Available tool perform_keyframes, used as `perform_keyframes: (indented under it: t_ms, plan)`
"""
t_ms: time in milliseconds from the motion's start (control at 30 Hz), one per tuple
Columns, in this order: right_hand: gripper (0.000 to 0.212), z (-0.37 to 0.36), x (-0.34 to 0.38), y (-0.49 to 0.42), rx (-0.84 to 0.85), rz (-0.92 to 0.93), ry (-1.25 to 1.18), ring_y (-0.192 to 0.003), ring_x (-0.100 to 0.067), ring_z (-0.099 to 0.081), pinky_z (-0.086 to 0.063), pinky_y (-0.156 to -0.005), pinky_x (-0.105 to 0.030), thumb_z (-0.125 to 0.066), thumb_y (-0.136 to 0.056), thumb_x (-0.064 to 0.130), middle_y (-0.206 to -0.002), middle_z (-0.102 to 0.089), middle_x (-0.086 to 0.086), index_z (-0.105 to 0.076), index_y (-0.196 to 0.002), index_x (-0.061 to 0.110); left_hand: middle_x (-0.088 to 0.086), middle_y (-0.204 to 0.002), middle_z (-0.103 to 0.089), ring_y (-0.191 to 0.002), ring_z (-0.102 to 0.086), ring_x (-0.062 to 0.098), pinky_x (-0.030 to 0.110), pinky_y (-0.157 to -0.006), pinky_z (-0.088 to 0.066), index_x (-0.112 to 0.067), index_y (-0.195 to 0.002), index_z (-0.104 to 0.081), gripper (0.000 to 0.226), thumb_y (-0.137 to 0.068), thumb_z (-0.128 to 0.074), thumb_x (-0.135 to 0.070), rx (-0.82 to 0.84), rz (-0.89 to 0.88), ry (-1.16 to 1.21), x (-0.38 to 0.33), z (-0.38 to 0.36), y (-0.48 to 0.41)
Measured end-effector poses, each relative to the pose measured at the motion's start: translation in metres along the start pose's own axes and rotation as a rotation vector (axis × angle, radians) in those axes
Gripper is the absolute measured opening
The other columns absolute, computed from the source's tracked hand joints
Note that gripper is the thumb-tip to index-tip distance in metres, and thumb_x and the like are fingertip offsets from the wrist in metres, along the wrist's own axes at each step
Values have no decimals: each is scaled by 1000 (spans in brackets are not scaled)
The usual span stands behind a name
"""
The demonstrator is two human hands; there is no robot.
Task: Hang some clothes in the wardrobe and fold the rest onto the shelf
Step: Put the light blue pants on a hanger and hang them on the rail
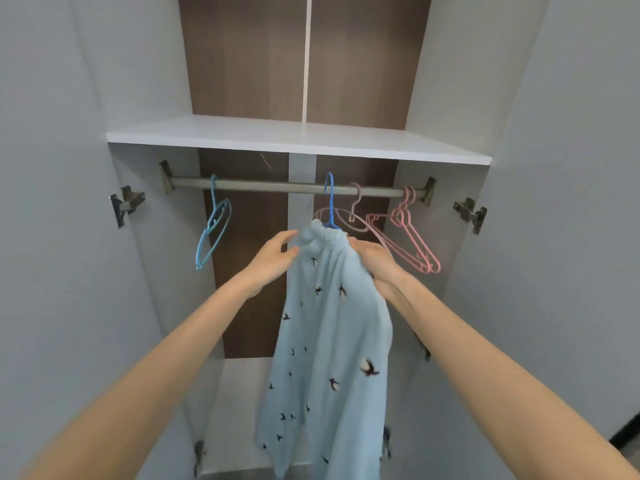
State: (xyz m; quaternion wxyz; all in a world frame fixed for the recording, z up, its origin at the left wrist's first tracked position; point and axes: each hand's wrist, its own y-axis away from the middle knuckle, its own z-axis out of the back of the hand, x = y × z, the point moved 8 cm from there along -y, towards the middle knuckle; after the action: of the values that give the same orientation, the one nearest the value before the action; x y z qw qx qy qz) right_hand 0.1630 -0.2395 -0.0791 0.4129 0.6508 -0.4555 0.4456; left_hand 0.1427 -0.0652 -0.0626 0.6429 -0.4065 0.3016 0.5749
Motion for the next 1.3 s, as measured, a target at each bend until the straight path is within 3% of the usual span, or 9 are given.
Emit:
perform_keyframes:
  t_ms: [167,267,400,600,733,867,1033,1167,1300]
  plan:
    - [28,-1,0,-68,-4,-20,-25,-104,-30,-63,-45,-104,-44,-61,-93,22,-115,-67,-16,-67,-114,4,0,-152,-32,-139,-31,18,43,-113,-33,-22,-147,-32,48,-100,-44,-24,27,35,-23,23,-7,-25]
    - [30,0,3,-109,-46,-30,15,-111,-31,-63,-47,-101,-45,-56,-97,25,-117,-68,-16,-66,-117,5,-4,-152,-33,-139,-32,16,42,-113,-33,-24,-146,-33,49,-99,-46,-30,62,36,-40,31,-8,-42]
    - [30,-1,6,-158,-55,-51,30,-107,-29,-65,-51,-95,-44,-53,-98,30,-114,-69,-12,-65,-118,11,-6,-152,-33,-137,-35,15,42,-112,-35,-26,-145,-33,54,-96,-50,-39,134,52,-20,42,-12,-67]
    - [34,-6,-2,-207,-48,-67,41,-114,-31,-60,-54,-91,-44,-50,-99,29,-124,-62,-15,-56,-128,13,-9,-151,-31,-124,-48,12,25,-94,-43,-28,-148,-25,89,-75,-64,-61,345,110,-15,67,-37,-106]
    - [34,0,-24,-226,-52,-117,32,-119,-32,-57,-51,-94,-44,-41,-103,21,-129,-59,-17,-51,-133,8,-10,-150,-34,-130,-43,14,39,-104,-45,-28,-149,-23,118,-53,-70,-78,455,94,-108,94,-61,-124]
    - [34,10,-48,-234,-63,-177,70,-120,-31,-56,-53,-89,-41,-44,-101,18,-133,-57,-16,-51,-134,10,-9,-143,-44,-126,-48,12,41,-103,-46,-29,-144,-32,111,-53,-73,-75,511,136,-103,121,-79,-133]
    - [33,19,-70,-235,-35,-257,98,-108,-28,-59,-56,-63,-30,-43,-102,18,-128,-58,-14,-54,-133,13,-13,-135,-51,-124,-50,10,40,-102,-46,-38,-137,-39,102,-50,-78,-74,551,199,-47,156,-103,-137]
    - [32,24,-74,-236,-38,-255,111,-109,-26,-61,-55,-71,-31,-45,-101,16,-125,-62,-12,-56,-131,11,-12,-142,-45,-132,-40,7,38,-108,-39,-41,-142,-32,106,-52,-73,-77,552,206,-59,163,-118,-131]
    - [34,28,-73,-236,-44,-190,279,-114,-28,-59,-54,-83,-33,-54,-97,12,-127,-61,-13,-55,-130,11,-9,-141,-44,-130,-43,11,37,-110,-36,-37,-146,-28,90,-71,-71,-60,563,216,-16,167,-131,-127]
